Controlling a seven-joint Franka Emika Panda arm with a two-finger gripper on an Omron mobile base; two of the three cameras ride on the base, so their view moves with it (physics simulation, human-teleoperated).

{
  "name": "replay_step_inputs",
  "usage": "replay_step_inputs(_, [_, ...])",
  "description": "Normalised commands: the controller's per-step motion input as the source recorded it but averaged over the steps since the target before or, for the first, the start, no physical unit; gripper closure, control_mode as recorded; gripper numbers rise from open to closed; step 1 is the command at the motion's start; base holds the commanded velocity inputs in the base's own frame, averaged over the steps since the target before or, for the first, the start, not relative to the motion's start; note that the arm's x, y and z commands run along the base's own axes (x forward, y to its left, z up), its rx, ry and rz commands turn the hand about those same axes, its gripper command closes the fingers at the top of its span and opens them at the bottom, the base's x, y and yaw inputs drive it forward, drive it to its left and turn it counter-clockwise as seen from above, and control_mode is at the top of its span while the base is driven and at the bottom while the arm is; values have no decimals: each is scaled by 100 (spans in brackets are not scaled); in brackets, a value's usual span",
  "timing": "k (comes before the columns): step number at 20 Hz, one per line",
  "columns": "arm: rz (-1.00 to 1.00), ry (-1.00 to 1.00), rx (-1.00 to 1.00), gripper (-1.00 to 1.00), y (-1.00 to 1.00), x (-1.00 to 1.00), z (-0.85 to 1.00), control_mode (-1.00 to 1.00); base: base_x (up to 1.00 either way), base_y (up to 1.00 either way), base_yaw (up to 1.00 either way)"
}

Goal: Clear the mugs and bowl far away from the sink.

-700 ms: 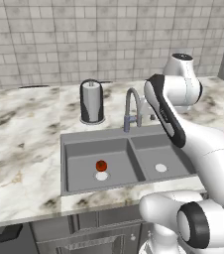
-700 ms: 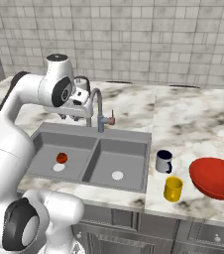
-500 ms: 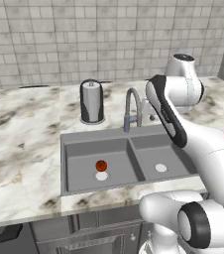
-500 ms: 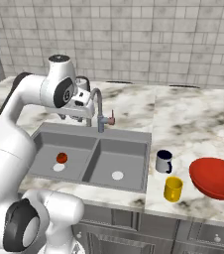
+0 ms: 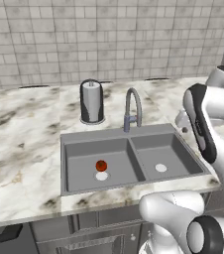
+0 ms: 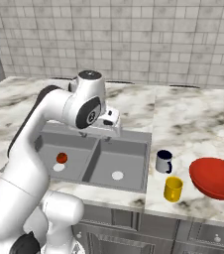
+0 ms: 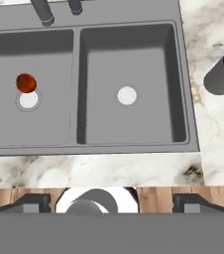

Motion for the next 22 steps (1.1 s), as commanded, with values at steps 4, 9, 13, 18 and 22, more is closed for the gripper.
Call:
replay_step_inputs(4, [0, 9, 0, -100, -95, -55, -40, -100, 0, 0, 0])
replay_step_inputs(9, [0, 21, -4, -100, -54, -38, -28, -100, 0, 0, 0])
replay_step_inputs(13, [-1, 23, -3, -100, -35, -21, -21, -100, 0, 0, 0])
replay_step_inputs(18, [0, 2, 0, -100, -70, 0, -42, -100, 0, 0, 0])
replay_step_inputs(22, [0, 0, 0, -100, -65, 0, -53, -100, 0, 0, 0])
